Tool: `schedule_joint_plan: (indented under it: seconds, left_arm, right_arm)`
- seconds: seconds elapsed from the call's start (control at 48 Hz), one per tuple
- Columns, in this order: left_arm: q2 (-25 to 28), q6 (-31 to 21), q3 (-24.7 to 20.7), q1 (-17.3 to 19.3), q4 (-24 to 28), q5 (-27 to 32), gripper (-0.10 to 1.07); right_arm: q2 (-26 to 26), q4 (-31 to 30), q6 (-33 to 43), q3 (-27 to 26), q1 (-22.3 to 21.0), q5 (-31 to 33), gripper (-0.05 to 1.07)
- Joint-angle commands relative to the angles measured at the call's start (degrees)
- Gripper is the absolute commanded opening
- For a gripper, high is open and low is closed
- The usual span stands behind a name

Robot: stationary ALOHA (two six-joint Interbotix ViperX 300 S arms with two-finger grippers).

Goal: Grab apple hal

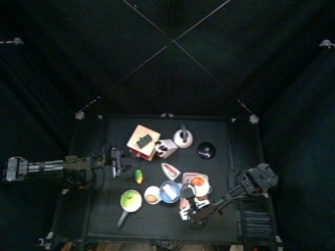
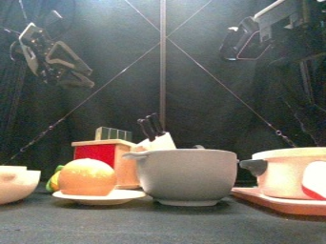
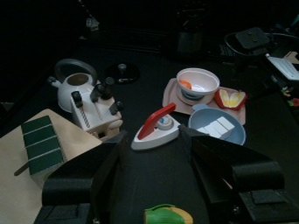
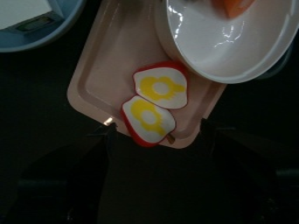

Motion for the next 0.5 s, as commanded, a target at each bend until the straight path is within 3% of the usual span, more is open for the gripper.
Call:
schedule_joint_plan:
  seconds: [0.0, 0.479]
  left_arm:
    - [0.18, 0.0, -0.7, 0.35, -0.09, -0.18, 0.87]
    - [0.18, 0.0, -0.26, 0.88, -0.35, -0.09, 0.87]
  right_arm:
    - [-0.7, -0.88, 0.18, -0.26, 0.0, 0.0, 1.04]
    - [0.62, -3.87, 0.26, 4.39, -1.49, -5.8, 1.04]
